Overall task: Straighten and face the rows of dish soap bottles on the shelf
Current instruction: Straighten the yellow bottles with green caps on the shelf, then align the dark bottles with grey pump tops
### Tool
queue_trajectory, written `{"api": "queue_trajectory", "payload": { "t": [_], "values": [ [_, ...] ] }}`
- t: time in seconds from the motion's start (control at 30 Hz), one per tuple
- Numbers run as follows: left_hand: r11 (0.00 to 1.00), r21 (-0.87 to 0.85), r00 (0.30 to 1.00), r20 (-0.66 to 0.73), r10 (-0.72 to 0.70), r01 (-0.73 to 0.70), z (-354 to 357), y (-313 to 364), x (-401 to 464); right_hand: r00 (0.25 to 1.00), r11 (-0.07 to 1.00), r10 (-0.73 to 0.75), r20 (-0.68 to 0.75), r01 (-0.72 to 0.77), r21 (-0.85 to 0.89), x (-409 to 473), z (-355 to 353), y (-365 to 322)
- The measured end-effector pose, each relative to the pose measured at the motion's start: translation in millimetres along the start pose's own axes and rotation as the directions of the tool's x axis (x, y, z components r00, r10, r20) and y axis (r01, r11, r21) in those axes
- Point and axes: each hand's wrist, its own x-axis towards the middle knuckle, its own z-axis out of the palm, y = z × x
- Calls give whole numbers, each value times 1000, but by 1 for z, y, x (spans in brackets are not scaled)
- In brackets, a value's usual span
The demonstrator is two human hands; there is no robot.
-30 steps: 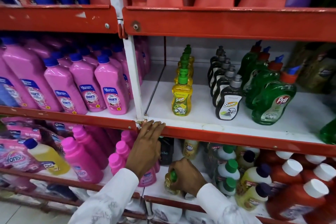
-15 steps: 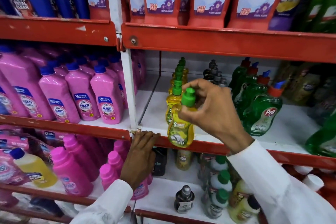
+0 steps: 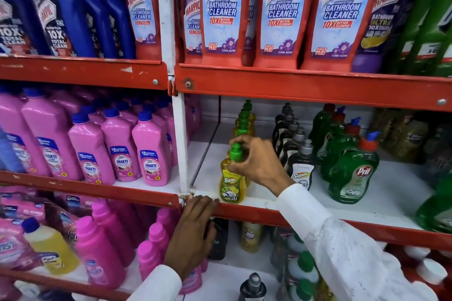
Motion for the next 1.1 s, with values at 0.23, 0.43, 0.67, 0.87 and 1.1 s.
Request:
{"api": "queue_trajectory", "payload": {
  "t": [0.23, 0.43, 0.67, 0.87, 1.1],
  "values": [
    [975, 210, 997, 11, 72, -73, 16, 18, -4, 999, 997, 8, -42, -4, 77, -14, -6, 7],
    [939, 243, 970, 33, 243, -243, 44, 49, 6, 908, 987, 50, -416, 18, 158, -120, -5, 56],
    [929, 280, 969, 30, 246, -244, 53, 62, 9, 929, 945, 328, 169, -324, -55, -211, 73, 138],
    [949, 238, 978, 58, 200, -208, 51, 62, 7, 863, 935, 353, 363, -314, -163, -208, 117, 146],
    [947, 256, 978, 122, 167, -193, 45, 63, 8, 888, 929, 369, 276, -357, -95, -202, 99, 133]
  ]
}}
